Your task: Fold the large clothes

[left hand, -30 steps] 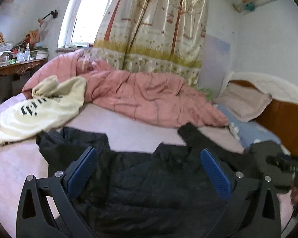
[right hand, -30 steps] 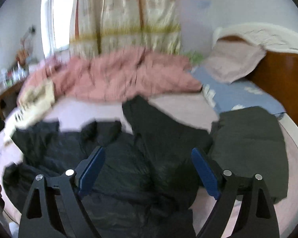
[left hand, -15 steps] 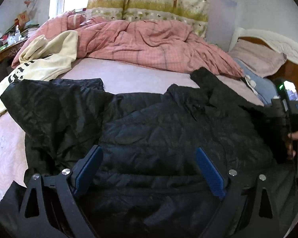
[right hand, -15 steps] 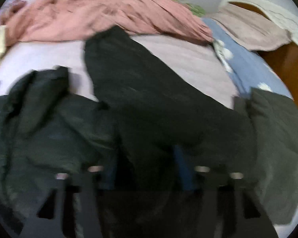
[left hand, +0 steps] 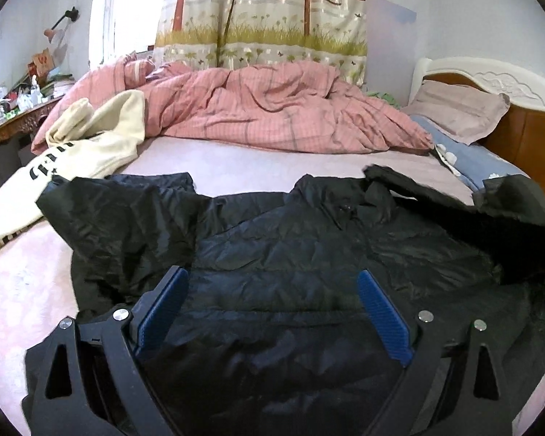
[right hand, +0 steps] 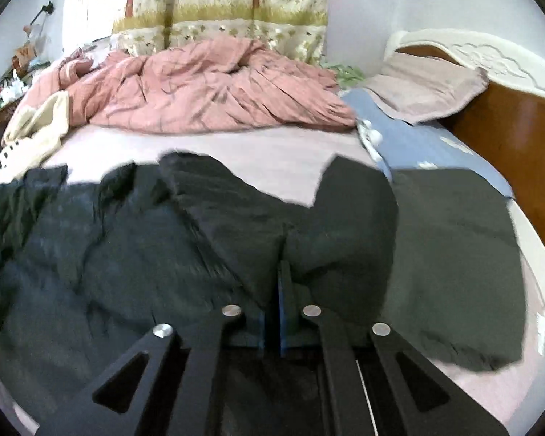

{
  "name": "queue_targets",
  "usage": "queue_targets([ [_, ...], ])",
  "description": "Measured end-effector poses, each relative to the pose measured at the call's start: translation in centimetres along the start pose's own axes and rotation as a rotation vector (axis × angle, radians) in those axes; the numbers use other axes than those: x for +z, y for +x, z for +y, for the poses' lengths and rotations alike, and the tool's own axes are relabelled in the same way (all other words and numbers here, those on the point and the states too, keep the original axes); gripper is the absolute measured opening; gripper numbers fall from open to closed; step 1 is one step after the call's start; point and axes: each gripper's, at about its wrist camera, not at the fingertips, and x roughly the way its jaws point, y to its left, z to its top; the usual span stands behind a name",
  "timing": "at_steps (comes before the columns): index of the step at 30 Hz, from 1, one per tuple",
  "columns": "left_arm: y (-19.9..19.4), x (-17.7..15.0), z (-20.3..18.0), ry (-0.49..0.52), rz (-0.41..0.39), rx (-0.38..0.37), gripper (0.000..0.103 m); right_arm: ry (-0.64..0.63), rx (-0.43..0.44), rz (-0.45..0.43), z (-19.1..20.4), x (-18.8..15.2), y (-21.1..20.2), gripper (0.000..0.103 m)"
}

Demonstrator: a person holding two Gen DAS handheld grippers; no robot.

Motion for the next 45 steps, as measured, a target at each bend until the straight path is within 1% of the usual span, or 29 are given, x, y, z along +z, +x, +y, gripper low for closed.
queue_targets([
  [4,-0.7,0.2,0.3,-0.033,-0.007,-0.025,0.094,-0.024,0.019,0.093,-1.1,-2.9,0.0,0.006],
  [6,-0.8,0.2,0.3,-0.030,-0.009,-0.013,0.094,-0.063,0.043,0.075,-0.5,-3.9,-0.5,0.007],
  [7,-0.9,0.2,0.3,-0.024,-0.013,-0.007,0.094,-0.089,0.048,0.059,0.0,-4.1,-0.9,0.009],
  [9,-1.1,0.1,0.3,-0.012,-0.021,0.004,0.094,-0.095,0.056,0.030,0.7,-4.3,-1.5,0.038],
  [10,-1.1,0.2,0.5,-0.012,-0.026,0.006,0.094,-0.070,0.078,0.004,1.0,-4.1,-1.9,0.079],
  [11,-1.2,0.2,0.6,-0.015,-0.029,0.005,0.094,-0.058,0.097,-0.026,1.2,-4.0,-2.4,0.093],
  [12,-1.2,0.3,0.8,-0.020,-0.030,0.002,0.094,-0.058,0.103,-0.046,1.6,-3.7,-2.7,0.093],
  [14,-1.2,0.4,1.3,-0.035,-0.031,-0.002,0.094,-0.075,0.084,-0.078,2.8,-2.9,-3.3,0.093],
  [16,-1.3,0.6,1.9,-0.054,-0.040,-0.004,0.094,-0.108,0.098,-0.106,4.4,-1.5,-3.4,0.093],
  [20,-1.5,1.1,3.0,-0.086,-0.049,-0.007,0.094,-0.186,0.153,-0.078,8.6,2.8,-1.1,0.093],
  [21,-1.5,1.1,3.3,-0.094,-0.050,-0.003,0.094,-0.179,0.175,-0.053,9.5,4.1,0.3,0.093],
  [23,-1.2,1.1,3.9,-0.104,-0.037,0.015,0.094,-0.126,0.227,0.046,11.2,6.7,4.4,0.093],
  [24,-1.0,1.1,4.2,-0.105,-0.031,0.028,0.094,-0.119,0.229,0.085,11.7,7.5,6.1,0.093],
  [26,-0.6,0.9,4.8,-0.108,-0.022,0.055,0.094,-0.116,0.184,0.154,13.2,8.6,10.3,0.093],
  [28,-0.4,0.9,5.6,-0.117,-0.018,0.063,0.094,-0.141,0.098,0.174,14.2,9.1,13.5,0.092],
  [29,-0.3,1.0,6.1,-0.127,-0.016,0.061,0.094,-0.149,0.072,0.169,14.4,9.2,14.7,0.084],
  [30,-0.3,1.1,6.6,-0.141,-0.010,0.058,0.094,-0.145,0.087,0.171,14.4,9.4,16.0,0.079],
  [31,-0.2,1.2,7.1,-0.161,0.000,0.052,0.094,-0.130,0.102,0.187,14.3,9.7,16.9,0.070],
  [32,-0.2,1.4,7.5,-0.180,0.005,0.040,0.094,-0.095,0.117,0.217,13.9,9.8,17.9,0.052],
  [33,-0.4,1.6,7.9,-0.197,0.005,0.026,0.094,-0.072,0.128,0.243,13.7,10.0,18.4,0.039],
  [34,-0.6,1.7,8.2,-0.205,0.002,0.018,0.094,-0.064,0.125,0.245,13.6,10.1,18.3,0.018],
  [35,-0.9,1.9,8.6,-0.208,-0.007,0.018,0.094,-0.060,0.122,0.220,13.5,10.2,17.7,0.009],
  [36,-1.3,2.0,8.9,-0.209,-0.019,0.030,0.094,-0.061,0.130,0.182,13.5,10.3,16.9,0.009],
  [37,-1.6,2.0,9.3,-0.211,-0.031,0.054,0.094,-0.068,0.126,0.120,13.6,10.5,15.5,0.007],
  [38,-1.8,2.1,9.7,-0.217,-0.036,0.088,0.095,-0.081,0.105,0.019,14.0,10.6,13.6,0.007],
  [39,-1.8,2.0,10.3,-0.231,-0.030,0.125,0.096,-0.090,0.113,-0.047,14.3,10.6,12.1,0.007],
  [40,-1.7,1.9,10.9,-0.248,-0.021,0.147,0.096,-0.103,0.159,-0.103,14.9,10.7,10.5,0.007],
  [41,-1.5,1.8,11.6,-0.267,-0.013,0.149,0.096,-0.109,0.212,-0.124,15.9,10.9,9.0,0.007],
  [45,-1.9,1.5,13.8,-0.327,0.000,0.140,0.096,-0.166,0.389,-0.137,20.9,11.0,5.0,0.007],
])
